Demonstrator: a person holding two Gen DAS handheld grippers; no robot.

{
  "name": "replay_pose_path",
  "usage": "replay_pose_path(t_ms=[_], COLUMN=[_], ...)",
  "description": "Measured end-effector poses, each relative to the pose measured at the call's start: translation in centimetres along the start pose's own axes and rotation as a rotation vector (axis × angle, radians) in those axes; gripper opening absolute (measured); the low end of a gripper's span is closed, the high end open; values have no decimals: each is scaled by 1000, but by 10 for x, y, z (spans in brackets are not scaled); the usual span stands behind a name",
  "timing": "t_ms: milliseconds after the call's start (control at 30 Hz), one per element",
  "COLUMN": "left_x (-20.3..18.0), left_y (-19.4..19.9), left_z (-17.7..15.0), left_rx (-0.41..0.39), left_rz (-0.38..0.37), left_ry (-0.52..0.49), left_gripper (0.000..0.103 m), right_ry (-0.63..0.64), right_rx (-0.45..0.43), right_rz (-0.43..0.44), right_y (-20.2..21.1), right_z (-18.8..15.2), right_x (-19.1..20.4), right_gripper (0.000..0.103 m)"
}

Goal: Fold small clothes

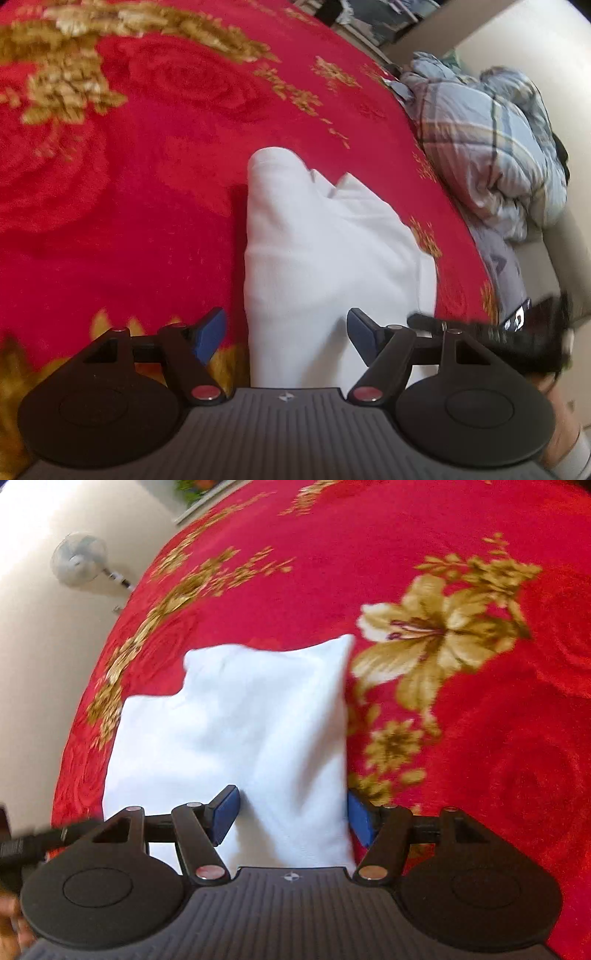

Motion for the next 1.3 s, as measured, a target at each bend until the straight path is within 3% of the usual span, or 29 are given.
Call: replay_pose_path(t_ms=[67,133,233,333,533,633,700,733,767,800,867,900,967,1033,1100,1167,1233,1267,1300], left_x=[5,6,-4,-23,-30,-3,17,29,38,46,53,52,44,36,28,30,31,30,31], left_y=[-19,-29,-27,-5,70,93,104,109,112,115,124,133,148,155,151,134,95,74,64], left_z=[4,6,5,9,38,55,61,62,64,65,64,59,46,31,13,-1,-8,-12,-15], left_rx=[17,-13,-50,-99,-304,-331,-368,-398,-399,-367,-277,-269,-265,-251,-236,-219,-115,-39,-17], left_rz=[-46,-81,-62,-30,12,31,99,159,215,258,319,336,312,278,235,210,290,376,412], left_ry=[36,67,50,-35,-135,-76,-17,12,31,44,36,21,-39,-76,-83,-85,-118,-165,-189], left_gripper=[77,75,45,37,37,42,50,60,62,62,61,61,61,61,61,60,52,50,51], right_ry=[4,-12,-11,-9,53,103,126,138,154,161,152,153,161,156,157,187,207,214,203], right_rx=[-11,-35,-71,-114,-239,-266,-262,-259,-253,-240,-215,-223,-233,-227,-171,-87,-17,6,15], right_rz=[-1,15,34,44,155,218,238,237,221,197,108,59,4,29,67,53,0,-35,-59], right_y=[-3,-5,-2,2,3,-16,-31,-40,-51,-60,-74,-75,-69,-60,-55,-62,-72,-77,-77], right_z=[0,0,-1,-2,12,23,29,32,36,38,43,44,45,42,34,25,14,9,4], right_x=[0,-2,1,7,42,72,88,95,102,106,106,105,106,106,107,107,100,95,88], right_gripper=[61,44,32,27,25,25,26,29,31,38,38,39,40,49,56,56,54,54,54])
Point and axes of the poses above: each gripper's, at about its wrist camera, not at the fingertips, and y roughly against the way its jaws point, x to its left, z to its top, the point moved 1 cm from there along -y, roughly the way its jaws point, and after that the axes turned 12 degrees about z, right-handed, at the moved point
